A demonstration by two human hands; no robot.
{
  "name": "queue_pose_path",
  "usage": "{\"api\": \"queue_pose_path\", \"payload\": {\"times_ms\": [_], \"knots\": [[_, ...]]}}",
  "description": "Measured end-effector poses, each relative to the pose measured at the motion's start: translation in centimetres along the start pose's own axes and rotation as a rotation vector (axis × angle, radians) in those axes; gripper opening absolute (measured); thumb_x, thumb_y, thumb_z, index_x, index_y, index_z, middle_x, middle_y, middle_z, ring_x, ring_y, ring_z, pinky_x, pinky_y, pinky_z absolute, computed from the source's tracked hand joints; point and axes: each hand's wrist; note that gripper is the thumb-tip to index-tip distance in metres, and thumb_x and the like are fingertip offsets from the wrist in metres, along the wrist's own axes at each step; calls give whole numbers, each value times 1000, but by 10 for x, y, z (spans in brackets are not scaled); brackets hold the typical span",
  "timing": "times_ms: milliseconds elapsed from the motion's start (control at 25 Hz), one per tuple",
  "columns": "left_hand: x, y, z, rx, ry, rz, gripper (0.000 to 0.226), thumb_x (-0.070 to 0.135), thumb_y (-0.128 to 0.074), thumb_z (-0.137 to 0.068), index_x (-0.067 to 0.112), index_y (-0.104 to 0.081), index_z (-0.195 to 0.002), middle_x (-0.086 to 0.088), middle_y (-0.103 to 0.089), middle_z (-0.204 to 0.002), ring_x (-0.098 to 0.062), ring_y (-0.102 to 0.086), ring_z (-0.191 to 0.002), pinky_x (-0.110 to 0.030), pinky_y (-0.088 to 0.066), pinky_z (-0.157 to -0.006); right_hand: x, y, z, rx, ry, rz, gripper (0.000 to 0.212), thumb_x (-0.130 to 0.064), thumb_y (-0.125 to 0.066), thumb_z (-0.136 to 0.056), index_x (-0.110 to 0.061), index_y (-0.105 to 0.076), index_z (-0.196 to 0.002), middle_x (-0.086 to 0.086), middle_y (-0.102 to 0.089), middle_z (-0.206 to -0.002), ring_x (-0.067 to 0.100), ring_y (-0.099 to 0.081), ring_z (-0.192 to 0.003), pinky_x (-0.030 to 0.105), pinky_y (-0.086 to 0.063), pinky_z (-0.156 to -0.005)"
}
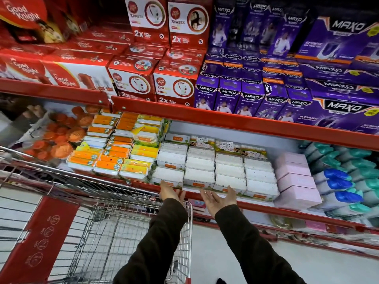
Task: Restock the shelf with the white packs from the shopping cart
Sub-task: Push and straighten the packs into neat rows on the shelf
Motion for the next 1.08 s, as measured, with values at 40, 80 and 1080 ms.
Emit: {"api": "queue_pose_path", "payload": {"times_ms": [40,80,1080], "knots": [[7,0,-3,7,-16,5,67,52,-37,-101,11,-25,-153,-14,-31,-158,-32,-42,-138,-43,-41,-110,4,-3,-1,-4,-5,0,77,-50,-49,-96,2,-26,-149,24,-33,-155,41,-38,-140,47,-36,-114],[13,-1,-4,-4,-13,14,68,53,-38,-100,13,-23,-154,-14,-30,-158,-33,-44,-137,-44,-41,-112,8,-7,-2,-14,-10,1,78,-51,-49,-96,2,-26,-149,25,-33,-154,42,-39,-139,47,-37,-114],[53,3,11,-163,-334,-748,18,27,-50,-101,12,-47,-111,-10,-50,-110,-28,-53,-97,-37,-46,-82,39,-27,4,79,719,1396,32,-32,-50,-100,-8,-67,-111,12,-62,-116,27,-61,-99,32,-51,-83]]}}
Point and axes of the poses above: each hand's wrist, its own z-axis away from the middle knuckle, its own y-axis out of the back of the hand, x = y × z
